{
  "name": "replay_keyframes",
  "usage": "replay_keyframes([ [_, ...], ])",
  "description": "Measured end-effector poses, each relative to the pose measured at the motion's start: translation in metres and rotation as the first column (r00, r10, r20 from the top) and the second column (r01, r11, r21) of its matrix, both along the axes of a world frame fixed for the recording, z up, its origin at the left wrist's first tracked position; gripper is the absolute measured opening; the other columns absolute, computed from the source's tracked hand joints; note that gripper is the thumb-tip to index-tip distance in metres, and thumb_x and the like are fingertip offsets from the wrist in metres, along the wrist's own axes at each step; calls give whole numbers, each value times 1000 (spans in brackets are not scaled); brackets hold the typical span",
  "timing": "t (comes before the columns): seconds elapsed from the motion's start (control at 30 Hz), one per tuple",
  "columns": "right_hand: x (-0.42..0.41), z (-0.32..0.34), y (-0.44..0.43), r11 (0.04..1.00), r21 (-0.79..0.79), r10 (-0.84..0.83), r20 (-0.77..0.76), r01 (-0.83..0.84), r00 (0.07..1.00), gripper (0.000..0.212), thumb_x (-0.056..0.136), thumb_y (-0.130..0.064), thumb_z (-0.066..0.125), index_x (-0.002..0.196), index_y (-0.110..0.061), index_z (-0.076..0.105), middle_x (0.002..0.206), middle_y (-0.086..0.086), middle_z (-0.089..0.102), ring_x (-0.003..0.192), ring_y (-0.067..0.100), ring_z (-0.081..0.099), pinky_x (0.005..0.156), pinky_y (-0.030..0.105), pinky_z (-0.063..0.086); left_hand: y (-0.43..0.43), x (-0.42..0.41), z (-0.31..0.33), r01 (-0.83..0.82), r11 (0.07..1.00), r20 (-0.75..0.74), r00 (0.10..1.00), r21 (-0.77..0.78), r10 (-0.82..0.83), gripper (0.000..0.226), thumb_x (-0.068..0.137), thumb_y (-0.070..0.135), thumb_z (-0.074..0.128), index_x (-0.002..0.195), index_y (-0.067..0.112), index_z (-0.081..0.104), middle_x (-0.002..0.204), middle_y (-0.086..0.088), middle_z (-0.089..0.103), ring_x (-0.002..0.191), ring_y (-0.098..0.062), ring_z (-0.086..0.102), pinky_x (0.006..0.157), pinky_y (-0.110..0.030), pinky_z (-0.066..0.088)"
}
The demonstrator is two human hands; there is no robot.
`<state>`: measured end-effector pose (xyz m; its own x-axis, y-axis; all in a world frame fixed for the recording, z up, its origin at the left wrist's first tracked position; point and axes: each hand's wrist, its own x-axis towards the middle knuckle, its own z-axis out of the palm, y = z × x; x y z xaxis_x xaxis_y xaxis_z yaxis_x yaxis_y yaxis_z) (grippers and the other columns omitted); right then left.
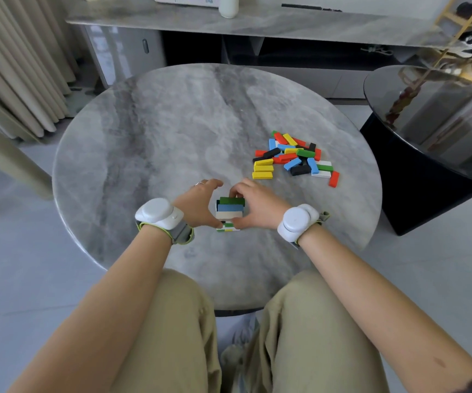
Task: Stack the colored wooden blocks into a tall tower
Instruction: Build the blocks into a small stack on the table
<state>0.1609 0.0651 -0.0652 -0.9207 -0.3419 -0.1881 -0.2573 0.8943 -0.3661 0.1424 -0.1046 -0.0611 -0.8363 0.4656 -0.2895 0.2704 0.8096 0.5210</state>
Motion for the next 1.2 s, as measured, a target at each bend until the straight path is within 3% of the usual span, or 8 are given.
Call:
replay_keyframes([
  [0.2, -4, -5, 3, 1000, -16, -8, 21, 8, 1000, 55, 69, -32, 74, 116, -14, 52, 115, 6, 48, 106, 22, 48, 90, 39, 44, 2, -4, -6, 21, 997, -15, 1000, -71, -22, 91, 71, 24, 79, 144, 15, 27, 143, -7, 38, 131, -23, 40, 106, -36, 38],
  [0.7, -5, -7, 1, 1000, 7, 25, -25, -25, 999, 58, 70, -30, 74, 120, -15, 49, 119, 6, 46, 108, 21, 48, 91, 37, 45, 4, -5, -8, 4, 997, -61, 998, -78, -8, 63, 72, 27, 77, 128, 16, 49, 128, -5, 51, 116, -21, 52, 95, -33, 45],
  [1.07, -7, -14, 1, 1000, -13, 28, -14, -29, 1000, 65, 71, -34, 74, 127, -17, 45, 122, 6, 45, 113, 21, 47, 96, 38, 42, 5, -6, -8, -2, 994, -34, 999, -110, -1, 66, 72, 29, 77, 129, 15, 48, 128, -5, 51, 115, -21, 53, 94, -33, 46],
  [1.13, -6, -15, 2, 999, -50, 12, 8, -11, 1000, 72, 71, -33, 75, 132, -16, 41, 127, 7, 41, 118, 21, 44, 99, 37, 40, 5, -5, -7, -12, 992, -21, 1000, -127, 9, 76, 70, 30, 79, 134, 14, 42, 133, -6, 48, 119, -22, 51, 97, -35, 45],
  [1.2, -4, -12, 2, 978, -192, -68, 88, 84, 994, 79, 75, -28, 74, 140, -15, 31, 137, 8, 33, 130, 21, 35, 108, 34, 32, 7, -2, -5, -48, 989, 26, 998, -138, 52, 94, 70, 30, 79, 144, 10, 24, 143, -10, 37, 127, -25, 44, 102, -37, 41],
])
